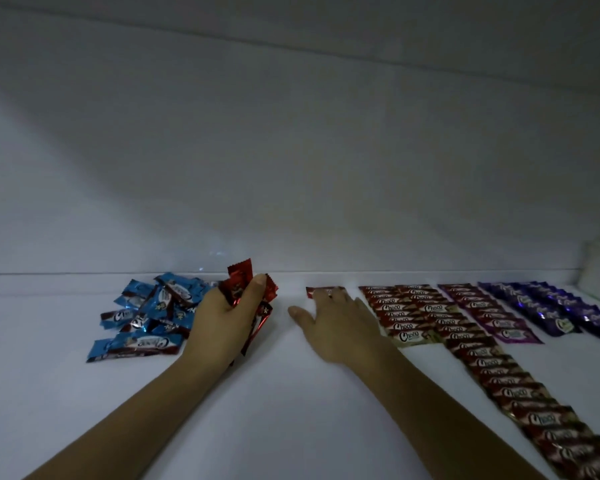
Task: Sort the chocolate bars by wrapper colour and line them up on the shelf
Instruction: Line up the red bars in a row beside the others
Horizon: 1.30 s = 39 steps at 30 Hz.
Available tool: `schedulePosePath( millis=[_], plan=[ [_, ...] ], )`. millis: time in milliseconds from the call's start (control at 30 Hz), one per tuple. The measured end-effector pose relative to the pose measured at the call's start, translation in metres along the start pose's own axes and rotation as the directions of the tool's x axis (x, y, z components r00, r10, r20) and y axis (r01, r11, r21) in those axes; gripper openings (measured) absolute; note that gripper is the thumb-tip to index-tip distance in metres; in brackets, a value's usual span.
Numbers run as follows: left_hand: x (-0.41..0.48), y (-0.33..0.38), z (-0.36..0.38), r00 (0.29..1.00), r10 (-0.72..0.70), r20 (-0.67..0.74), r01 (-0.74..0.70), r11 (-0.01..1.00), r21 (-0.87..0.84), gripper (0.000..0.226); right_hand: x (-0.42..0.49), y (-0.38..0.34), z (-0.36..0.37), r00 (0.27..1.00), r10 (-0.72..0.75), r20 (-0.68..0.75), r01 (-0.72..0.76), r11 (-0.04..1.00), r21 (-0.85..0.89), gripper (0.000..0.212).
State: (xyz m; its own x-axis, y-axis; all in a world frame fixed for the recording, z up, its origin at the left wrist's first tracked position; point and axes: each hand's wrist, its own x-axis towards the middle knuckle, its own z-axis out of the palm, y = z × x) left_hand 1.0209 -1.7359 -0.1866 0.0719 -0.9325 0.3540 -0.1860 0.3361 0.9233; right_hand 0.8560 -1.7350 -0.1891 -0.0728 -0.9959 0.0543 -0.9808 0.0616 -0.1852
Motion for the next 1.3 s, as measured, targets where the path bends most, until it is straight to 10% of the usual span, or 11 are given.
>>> schedulePosePath(
  millis=[400,500,600,667,1300],
  plan=[
    [-0.001,-0.002,0.004,0.978,0.017,0.206,-0.054,0.983,0.176,0.030,0.000,0.014,0.009,0.964,-0.024,-0.264,0.017,0.999,-0.031,0.047],
    [-0.003,-0.001,0.004,0.980,-0.008,0.199,-0.028,0.985,0.173,0.027,-0.008,0.004,-0.009,0.895,-0.027,-0.444,0.193,0.923,0.332,0.046],
    [-0.004,0.000,0.006,0.976,0.026,0.214,-0.067,0.980,0.186,0.031,-0.023,-0.011,-0.029,0.944,-0.160,-0.290,0.329,0.367,0.870,0.038],
    [-0.006,0.002,0.007,0.973,0.036,0.230,-0.080,0.980,0.183,0.032,-0.025,-0.016,-0.028,0.922,-0.275,-0.272,0.345,0.263,0.901,0.016],
    [-0.003,0.001,-0.002,0.983,0.096,0.156,-0.097,0.995,0.000,0.037,-0.013,-0.001,-0.023,0.996,-0.002,0.085,-0.084,0.137,0.987,0.014]
  ],
)
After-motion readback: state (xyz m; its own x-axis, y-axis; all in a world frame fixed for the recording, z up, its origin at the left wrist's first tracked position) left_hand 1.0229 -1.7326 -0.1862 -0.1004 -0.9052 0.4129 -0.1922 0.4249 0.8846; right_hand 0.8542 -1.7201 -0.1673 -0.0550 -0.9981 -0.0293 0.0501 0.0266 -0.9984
